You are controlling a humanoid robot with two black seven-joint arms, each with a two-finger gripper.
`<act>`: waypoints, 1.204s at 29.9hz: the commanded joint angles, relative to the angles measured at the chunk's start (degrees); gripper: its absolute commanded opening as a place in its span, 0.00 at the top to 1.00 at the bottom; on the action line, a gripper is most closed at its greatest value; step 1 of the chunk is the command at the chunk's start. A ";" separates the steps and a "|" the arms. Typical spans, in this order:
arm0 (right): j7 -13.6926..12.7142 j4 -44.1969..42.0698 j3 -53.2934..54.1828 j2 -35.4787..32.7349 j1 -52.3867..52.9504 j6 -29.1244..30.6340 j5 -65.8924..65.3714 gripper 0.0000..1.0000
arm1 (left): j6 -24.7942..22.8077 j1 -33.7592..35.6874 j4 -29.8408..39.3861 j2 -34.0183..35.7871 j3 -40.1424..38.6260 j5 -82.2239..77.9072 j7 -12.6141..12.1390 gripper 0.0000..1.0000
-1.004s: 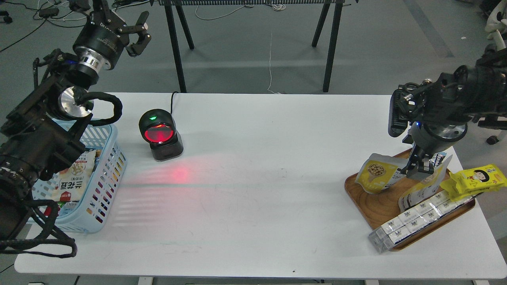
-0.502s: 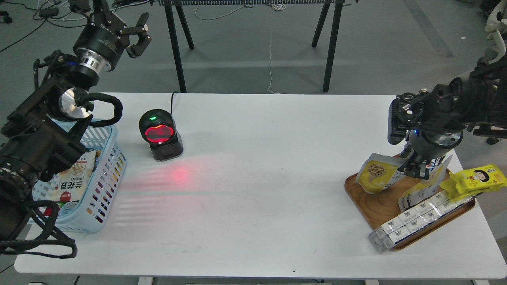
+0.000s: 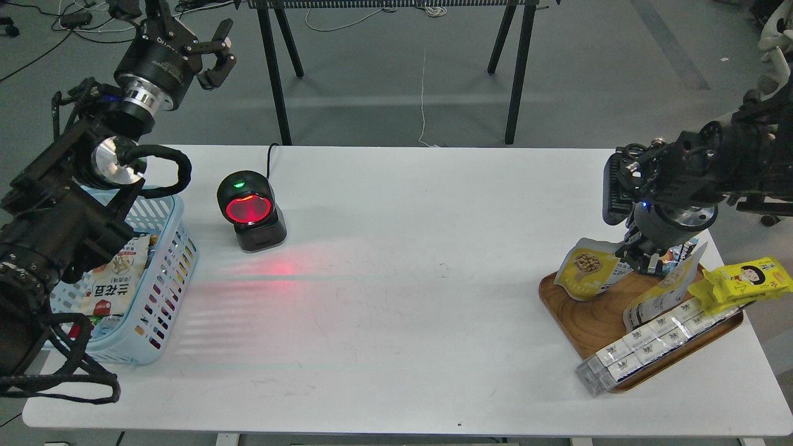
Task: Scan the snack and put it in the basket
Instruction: 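Carry the yellow pouch toward the table center and set it down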
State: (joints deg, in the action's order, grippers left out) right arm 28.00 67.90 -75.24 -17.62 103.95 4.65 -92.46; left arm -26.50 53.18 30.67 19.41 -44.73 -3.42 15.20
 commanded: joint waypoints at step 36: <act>0.00 7.86 13.01 17.62 14.52 -5.44 12.39 1.00 | -0.30 -0.62 0.00 1.77 0.00 -0.01 0.09 0.00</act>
State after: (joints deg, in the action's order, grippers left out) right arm 28.00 76.32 -62.60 -0.09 118.45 -0.77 -81.17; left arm -26.79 52.85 30.67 21.00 -44.67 -3.43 15.27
